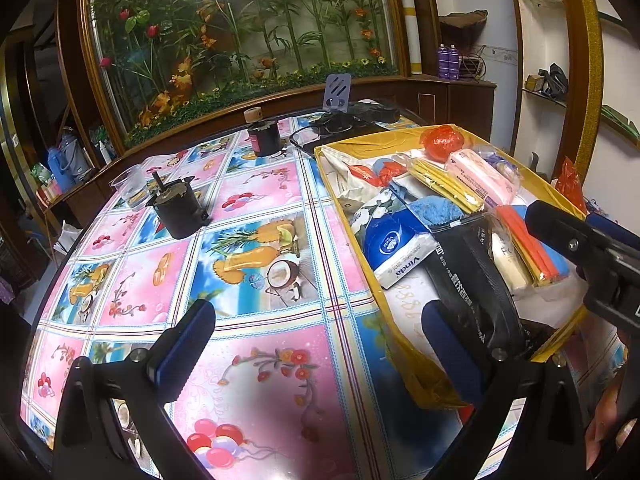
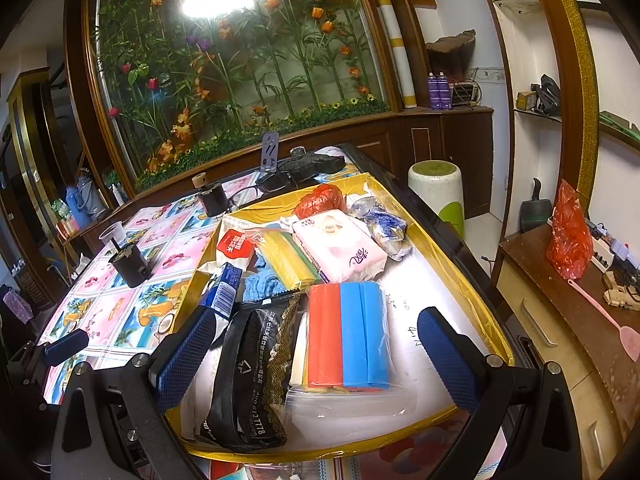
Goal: Organize soft objects
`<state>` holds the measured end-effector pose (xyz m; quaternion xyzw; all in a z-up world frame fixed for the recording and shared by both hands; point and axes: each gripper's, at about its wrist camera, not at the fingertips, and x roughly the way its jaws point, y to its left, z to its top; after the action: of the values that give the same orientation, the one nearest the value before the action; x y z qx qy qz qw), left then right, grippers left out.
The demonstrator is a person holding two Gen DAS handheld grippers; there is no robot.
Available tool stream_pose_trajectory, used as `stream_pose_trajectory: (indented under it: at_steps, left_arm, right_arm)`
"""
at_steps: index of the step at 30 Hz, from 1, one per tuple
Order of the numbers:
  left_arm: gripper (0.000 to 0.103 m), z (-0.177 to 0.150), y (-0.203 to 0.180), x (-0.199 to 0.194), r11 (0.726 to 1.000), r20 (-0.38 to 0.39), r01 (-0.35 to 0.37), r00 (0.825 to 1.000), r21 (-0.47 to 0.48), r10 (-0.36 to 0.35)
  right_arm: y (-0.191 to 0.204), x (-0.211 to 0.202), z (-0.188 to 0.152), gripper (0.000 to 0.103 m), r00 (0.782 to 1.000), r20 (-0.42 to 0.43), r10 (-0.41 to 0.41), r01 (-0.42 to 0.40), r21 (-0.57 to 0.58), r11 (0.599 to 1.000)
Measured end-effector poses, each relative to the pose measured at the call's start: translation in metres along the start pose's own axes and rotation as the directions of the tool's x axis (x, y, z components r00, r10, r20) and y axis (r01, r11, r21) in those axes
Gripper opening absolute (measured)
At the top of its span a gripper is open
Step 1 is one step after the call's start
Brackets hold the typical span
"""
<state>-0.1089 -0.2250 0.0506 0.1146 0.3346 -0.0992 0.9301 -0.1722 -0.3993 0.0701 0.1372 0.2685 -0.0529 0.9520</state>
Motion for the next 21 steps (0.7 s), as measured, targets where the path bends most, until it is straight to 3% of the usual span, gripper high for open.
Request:
stream_pose_trajectory:
  at_steps: [21]
  left_arm:
    - [0.103, 0.0001, 0.0054, -0.0048, 1.000, 0.029, -0.010, 1.000, -0.015, 0.010]
  right_arm:
    - [-0.0015, 0.0001, 0.0010, 0.102, 1.000, 0.001, 0.000, 0.000, 0.002, 1.000]
